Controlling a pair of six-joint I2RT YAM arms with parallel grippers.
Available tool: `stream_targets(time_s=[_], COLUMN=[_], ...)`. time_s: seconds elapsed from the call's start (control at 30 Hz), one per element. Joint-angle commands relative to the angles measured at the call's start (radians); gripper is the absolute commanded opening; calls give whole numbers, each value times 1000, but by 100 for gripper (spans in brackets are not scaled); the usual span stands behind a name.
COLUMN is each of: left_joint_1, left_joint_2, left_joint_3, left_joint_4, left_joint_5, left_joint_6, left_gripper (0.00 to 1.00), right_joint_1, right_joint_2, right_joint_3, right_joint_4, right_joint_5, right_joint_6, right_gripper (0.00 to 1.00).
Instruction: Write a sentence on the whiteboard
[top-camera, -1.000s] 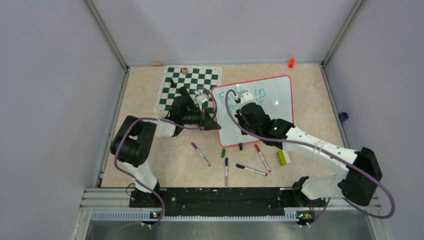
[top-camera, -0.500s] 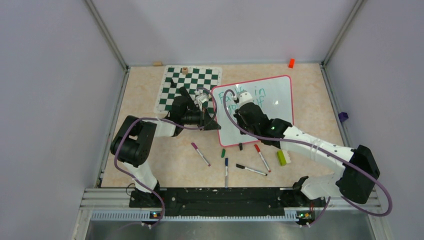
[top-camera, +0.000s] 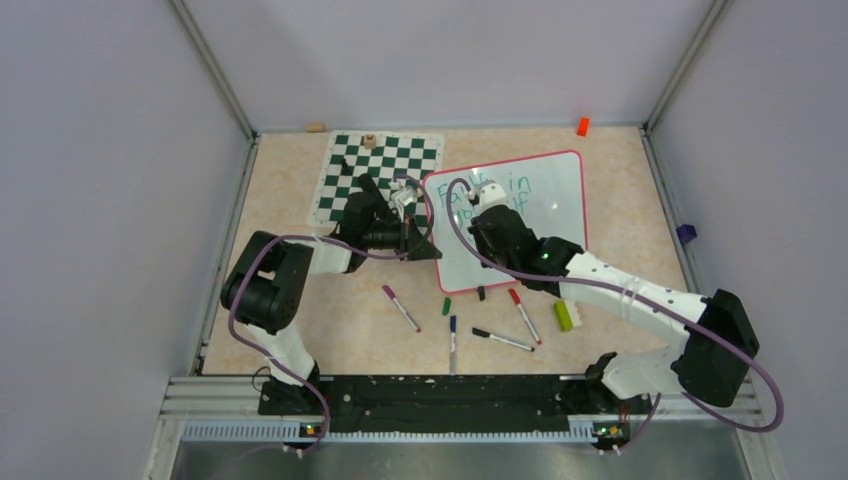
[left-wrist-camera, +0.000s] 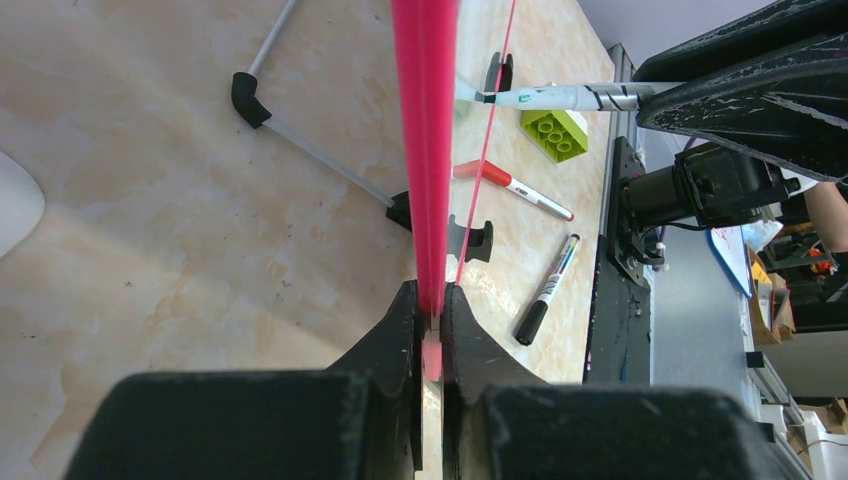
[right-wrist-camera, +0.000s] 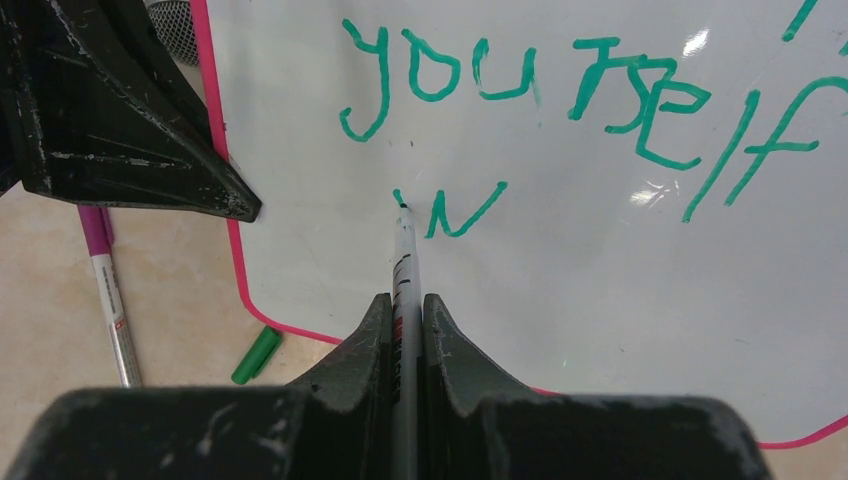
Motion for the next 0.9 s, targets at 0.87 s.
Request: stream_targets(time_s=[0.87], left_joint_1=[-6], left_joint_2=[-24], left_joint_3=[-10], left_joint_4=[8], left_joint_5=[-11], left_joint_6=[10], left_gripper=[0], right_joint_1=[-7], right_joint_2=[-38], right_joint_3=[-43], right_joint_4=[-52], right_joint_5=[68], right_joint_6=[10], right_gripper=[0])
